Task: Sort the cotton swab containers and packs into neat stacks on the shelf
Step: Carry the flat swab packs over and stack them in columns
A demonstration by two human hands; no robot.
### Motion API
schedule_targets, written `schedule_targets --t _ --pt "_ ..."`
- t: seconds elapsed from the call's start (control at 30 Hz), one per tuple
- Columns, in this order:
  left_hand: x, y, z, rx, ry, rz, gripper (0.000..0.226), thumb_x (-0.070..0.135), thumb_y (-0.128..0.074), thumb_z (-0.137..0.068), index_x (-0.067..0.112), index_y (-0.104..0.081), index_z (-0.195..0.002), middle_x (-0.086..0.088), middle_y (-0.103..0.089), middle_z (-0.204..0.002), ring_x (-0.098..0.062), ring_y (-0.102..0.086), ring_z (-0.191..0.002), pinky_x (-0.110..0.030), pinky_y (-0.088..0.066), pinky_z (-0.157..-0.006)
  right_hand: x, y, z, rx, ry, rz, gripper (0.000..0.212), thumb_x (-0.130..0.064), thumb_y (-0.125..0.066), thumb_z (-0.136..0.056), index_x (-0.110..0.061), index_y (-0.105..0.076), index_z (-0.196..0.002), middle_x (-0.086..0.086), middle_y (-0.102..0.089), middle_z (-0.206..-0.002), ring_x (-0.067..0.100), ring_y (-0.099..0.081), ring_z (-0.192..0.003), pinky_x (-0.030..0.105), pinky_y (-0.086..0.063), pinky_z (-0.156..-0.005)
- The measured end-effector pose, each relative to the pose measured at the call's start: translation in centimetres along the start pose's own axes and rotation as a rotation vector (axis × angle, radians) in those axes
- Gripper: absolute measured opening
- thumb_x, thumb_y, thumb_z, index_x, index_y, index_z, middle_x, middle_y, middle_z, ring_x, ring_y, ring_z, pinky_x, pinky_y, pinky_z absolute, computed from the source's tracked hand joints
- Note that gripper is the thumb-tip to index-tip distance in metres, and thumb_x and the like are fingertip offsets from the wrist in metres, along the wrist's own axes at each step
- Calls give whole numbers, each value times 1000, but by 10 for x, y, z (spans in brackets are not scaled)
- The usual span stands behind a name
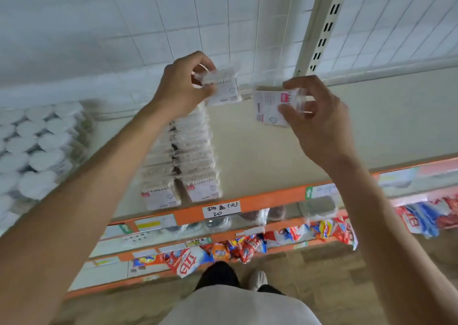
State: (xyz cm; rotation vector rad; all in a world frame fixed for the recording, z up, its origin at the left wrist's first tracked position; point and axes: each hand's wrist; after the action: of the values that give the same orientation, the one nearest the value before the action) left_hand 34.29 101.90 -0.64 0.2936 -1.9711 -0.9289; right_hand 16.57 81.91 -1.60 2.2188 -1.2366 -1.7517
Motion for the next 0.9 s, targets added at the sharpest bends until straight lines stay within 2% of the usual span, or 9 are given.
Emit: schedule_targets --t 0.1,0.2,0.27,0.33,0.43,0.5,0.6,0.8,0.9 --pt "-10 -4 -15 -9 82 -70 27 13 -77 -80 21 -65 -103 2 -67 -101 -10 -63 -81 -18 -49 -72 7 -5 -13 -50 36 3 27 -19 -68 -91 -28 -63 -115 -22 -63 -97 9 -68 -86 6 -45 -66" --pt "-18 -9 -35 -25 168 -110 29 11 -78 -78 18 -66 -104 -4 -66 -105 -18 -60 -85 -26 -49 -73 17 -15 -20 -77 13 35 27 -22 -68 -90 -31 -63 -114 -13 -66 -104 11 -68 -86 19 -52 -70" --pt "-20 -14 -47 -38 180 -130 31 12 -81 -78 16 -67 -106 -4 -64 -104 -19 -59 -88 -25 -48 -68 25 -23 -22 -75 -5 57 28 -21 -68 -88 -31 -64 -113 -12 -66 -102 13 -68 -83 20 -51 -69" --pt "-23 -20 -55 -41 185 -151 33 15 -84 -77 15 -69 -106 -2 -64 -100 -16 -59 -88 -20 -44 -65 30 -27 -21 -93 -21 74 28 -20 -68 -88 -31 -65 -113 -17 -61 -98 13 -66 -81 18 -50 -69" --pt "-30 -29 -61 -9 216 -205 28 17 -84 -76 19 -73 -101 4 -67 -94 -15 -64 -87 -26 -50 -75 37 -28 -18 -130 -50 72 27 -22 -68 -90 -31 -64 -114 -15 -62 -102 13 -67 -81 30 -54 -71" --pt "-34 -36 -62 29 229 -274 21 16 -82 -77 21 -73 -95 7 -68 -91 -16 -66 -88 -31 -54 -81 45 -29 -14 -142 -55 54 26 -22 -68 -89 -32 -64 -113 -11 -66 -104 14 -68 -82 26 -54 -69" --pt "-39 -43 -64 66 226 -347 17 18 -82 -80 21 -72 -93 6 -70 -93 -17 -67 -92 -34 -54 -84 56 -30 -5 -161 -42 51 26 -18 -69 -90 -29 -65 -113 -7 -69 -103 14 -68 -83 6 -42 -59" --pt "-50 -53 -70 80 237 -378 13 18 -80 -80 19 -70 -88 9 -64 -89 -16 -62 -88 -30 -43 -73 76 -29 6 -211 -56 47 25 -20 -70 -91 -28 -64 -114 -4 -71 -106 6 -66 -84 2 -45 -64" --pt "-50 -55 -72 63 224 -404 13 18 -80 -80 18 -70 -89 6 -67 -91 -19 -63 -91 -34 -48 -77 82 -31 5 -227 -54 41 24 -21 -70 -92 -29 -64 -114 -3 -71 -109 7 -66 -85 6 -50 -67"
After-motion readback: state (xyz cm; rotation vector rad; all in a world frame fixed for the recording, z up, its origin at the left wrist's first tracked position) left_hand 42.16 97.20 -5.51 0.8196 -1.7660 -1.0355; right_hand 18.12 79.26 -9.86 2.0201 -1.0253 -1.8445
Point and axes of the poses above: each hand's wrist, its own z-axis away from the middle knuckle, its own y-axis out of the back of the hand, x = y × z
